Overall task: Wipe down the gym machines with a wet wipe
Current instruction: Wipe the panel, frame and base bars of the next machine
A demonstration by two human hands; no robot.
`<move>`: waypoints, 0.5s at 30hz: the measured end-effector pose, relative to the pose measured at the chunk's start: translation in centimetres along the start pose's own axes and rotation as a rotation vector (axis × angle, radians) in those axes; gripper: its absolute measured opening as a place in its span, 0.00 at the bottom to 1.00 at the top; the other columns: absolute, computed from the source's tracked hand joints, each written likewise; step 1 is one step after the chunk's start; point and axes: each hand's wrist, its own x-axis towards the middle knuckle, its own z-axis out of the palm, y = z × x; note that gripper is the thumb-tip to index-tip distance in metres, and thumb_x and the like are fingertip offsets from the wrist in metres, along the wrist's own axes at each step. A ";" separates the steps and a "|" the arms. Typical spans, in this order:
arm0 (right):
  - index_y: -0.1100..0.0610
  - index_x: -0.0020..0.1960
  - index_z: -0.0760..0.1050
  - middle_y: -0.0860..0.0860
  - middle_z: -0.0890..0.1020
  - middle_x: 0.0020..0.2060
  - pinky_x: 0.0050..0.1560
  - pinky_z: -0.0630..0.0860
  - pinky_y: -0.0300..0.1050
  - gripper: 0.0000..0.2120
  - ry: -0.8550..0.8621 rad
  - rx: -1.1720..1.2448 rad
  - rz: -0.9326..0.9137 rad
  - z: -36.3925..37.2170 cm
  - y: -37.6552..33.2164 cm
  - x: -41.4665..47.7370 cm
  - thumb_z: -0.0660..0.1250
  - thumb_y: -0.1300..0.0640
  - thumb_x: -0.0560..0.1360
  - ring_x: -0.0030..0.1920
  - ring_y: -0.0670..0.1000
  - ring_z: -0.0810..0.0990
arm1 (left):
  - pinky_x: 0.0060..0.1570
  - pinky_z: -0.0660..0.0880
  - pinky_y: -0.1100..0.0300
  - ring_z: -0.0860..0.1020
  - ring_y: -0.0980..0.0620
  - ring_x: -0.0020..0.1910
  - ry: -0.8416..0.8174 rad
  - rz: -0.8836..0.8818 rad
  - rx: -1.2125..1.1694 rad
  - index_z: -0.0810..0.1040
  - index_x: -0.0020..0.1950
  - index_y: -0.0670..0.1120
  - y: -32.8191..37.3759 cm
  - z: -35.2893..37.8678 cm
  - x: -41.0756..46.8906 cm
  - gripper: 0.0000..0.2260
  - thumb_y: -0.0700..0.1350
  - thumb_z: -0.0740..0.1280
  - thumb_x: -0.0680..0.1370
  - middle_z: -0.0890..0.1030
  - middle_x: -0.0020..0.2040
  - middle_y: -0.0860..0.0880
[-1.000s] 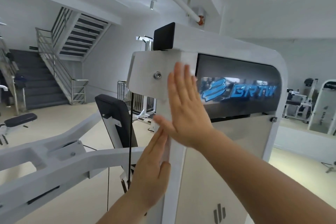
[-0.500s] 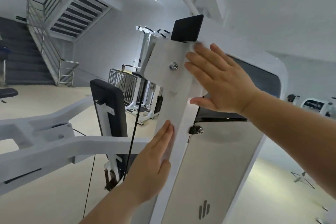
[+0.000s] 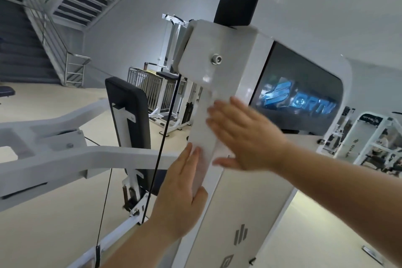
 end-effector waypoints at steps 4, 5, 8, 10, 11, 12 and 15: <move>0.66 0.79 0.60 0.65 0.65 0.77 0.79 0.35 0.59 0.46 -0.252 -0.019 -0.093 -0.7 -4.2 0.3 0.44 0.28 0.80 0.79 0.65 0.59 | 0.75 0.45 0.61 0.42 0.61 0.80 -0.121 -0.121 -0.011 0.42 0.81 0.60 -2.2 1.0 -1.6 0.38 0.50 0.62 0.79 0.41 0.81 0.61; 0.67 0.80 0.55 0.66 0.61 0.78 0.79 0.32 0.59 0.47 -0.285 -0.032 -0.057 -1.3 -4.2 1.1 0.42 0.28 0.80 0.80 0.65 0.55 | 0.77 0.46 0.59 0.41 0.61 0.79 -0.142 -0.128 -0.018 0.40 0.81 0.59 -2.5 1.3 -2.0 0.38 0.51 0.62 0.78 0.41 0.82 0.60; 0.67 0.81 0.42 0.66 0.47 0.81 0.79 0.36 0.63 0.50 -0.304 -0.074 0.119 -2.6 -3.6 3.3 0.37 0.27 0.78 0.81 0.66 0.43 | 0.78 0.44 0.60 0.37 0.64 0.78 -0.157 -0.119 -0.021 0.32 0.77 0.63 -3.2 2.2 -2.9 0.41 0.54 0.59 0.75 0.37 0.81 0.61; 0.68 0.80 0.37 0.67 0.42 0.80 0.79 0.39 0.64 0.51 -0.374 -0.122 0.172 -2.9 -3.7 4.3 0.37 0.26 0.77 0.80 0.68 0.40 | 0.78 0.43 0.58 0.36 0.64 0.78 -0.151 -0.123 -0.020 0.30 0.77 0.64 -3.5 2.7 -3.2 0.42 0.56 0.59 0.75 0.34 0.80 0.61; 0.68 0.79 0.35 0.68 0.40 0.79 0.79 0.38 0.65 0.52 -0.404 -0.138 0.181 -3.0 -3.9 4.7 0.37 0.25 0.76 0.80 0.69 0.39 | 0.79 0.44 0.57 0.36 0.63 0.78 -0.141 -0.120 -0.024 0.31 0.78 0.62 -3.6 2.9 -3.3 0.42 0.56 0.59 0.75 0.34 0.80 0.62; 0.69 0.79 0.34 0.68 0.39 0.79 0.79 0.38 0.65 0.53 -0.424 -0.141 0.188 -3.1 -4.1 4.9 0.38 0.25 0.76 0.80 0.69 0.38 | 0.79 0.45 0.56 0.36 0.62 0.79 -0.128 -0.117 -0.028 0.32 0.79 0.61 -3.7 3.0 -3.3 0.42 0.56 0.59 0.75 0.34 0.80 0.61; 0.69 0.79 0.35 0.69 0.39 0.79 0.79 0.36 0.65 0.54 -0.475 -0.120 0.139 -3.3 -5.4 4.6 0.37 0.24 0.75 0.79 0.70 0.38 | 0.78 0.47 0.57 0.37 0.62 0.79 -0.096 -0.091 -0.034 0.35 0.81 0.58 -4.1 3.4 -3.4 0.41 0.57 0.59 0.75 0.36 0.81 0.60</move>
